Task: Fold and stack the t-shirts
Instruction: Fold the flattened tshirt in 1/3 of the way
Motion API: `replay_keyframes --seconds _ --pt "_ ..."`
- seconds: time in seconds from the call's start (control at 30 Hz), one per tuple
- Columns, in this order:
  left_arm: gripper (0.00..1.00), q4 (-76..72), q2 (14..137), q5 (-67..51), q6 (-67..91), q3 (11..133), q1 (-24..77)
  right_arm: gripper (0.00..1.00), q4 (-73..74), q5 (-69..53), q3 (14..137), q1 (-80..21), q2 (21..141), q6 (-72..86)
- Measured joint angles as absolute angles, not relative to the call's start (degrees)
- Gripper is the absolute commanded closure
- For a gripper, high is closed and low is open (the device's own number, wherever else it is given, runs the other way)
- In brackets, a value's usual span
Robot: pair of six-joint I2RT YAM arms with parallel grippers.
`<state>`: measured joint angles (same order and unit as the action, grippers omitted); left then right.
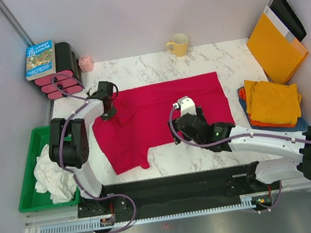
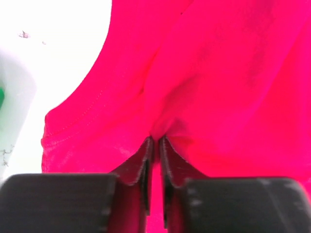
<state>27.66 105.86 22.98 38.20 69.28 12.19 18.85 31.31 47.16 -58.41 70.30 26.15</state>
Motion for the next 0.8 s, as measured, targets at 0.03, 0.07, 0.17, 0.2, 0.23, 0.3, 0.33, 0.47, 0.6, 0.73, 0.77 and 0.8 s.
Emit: replay_keyframes --seconds 0.03,0.07,0.17,0.2,0.23,0.3,0.33,0.47,0.6,0.73,0.77,0.8 --pt "0.93 27.7 105.9 22.9 38.2 69.3 12.0 0.02 18.9 31.3 47.2 -58.4 70.3 26.2" --pt "0.95 27.7 105.9 22.8 38.2 69.3 11.9 0.02 18.9 31.3 47.2 -58.4 70.3 26.2" --pt "0.98 27.6 105.9 22.6 38.1 69.3 11.6 0.02 18.9 31.3 47.2 -58.4 70.6 26.2" --pt "0.98 27.6 105.9 22.6 38.2 69.2 11.6 0.02 18.9 31.3 47.2 -58.4 70.8 26.2" --pt "0.98 27.5 105.8 22.6 38.2 69.0 11.6 0.02 18.9 31.3 47.2 -58.4 71.0 26.2" --pt "0.98 27.5 105.0 22.6 38.2 68.3 11.7 0.02 18.9 31.3 47.2 -58.4 71.2 26.3" --pt "0.98 27.7 104.2 22.6 38.1 67.8 11.7 0.02 18.8 31.3 47.2 -58.4 71.3 26.3" --pt "0.98 28.2 100.3 22.6 38.1 67.1 11.6 0.02 18.6 31.2 47.2 -58.4 71.4 26.3" --pt "0.98 28.5 96.5 23.5 38.0 67.1 11.6 0.02 17.5 30.9 47.2 -58.4 72.1 26.4" --pt "0.98 29.3 95.0 23.9 37.9 67.0 11.6 0.02 16.9 30.6 47.1 -58.4 72.3 26.6" --pt "0.98 29.5 95.0 23.9 37.9 66.8 11.6 0.02 16.6 30.6 47.0 -58.4 72.3 26.7" --pt "0.98 29.6 95.0 23.9 37.9 66.2 11.6 0.02 16.5 30.5 46.9 -58.4 72.3 26.8"
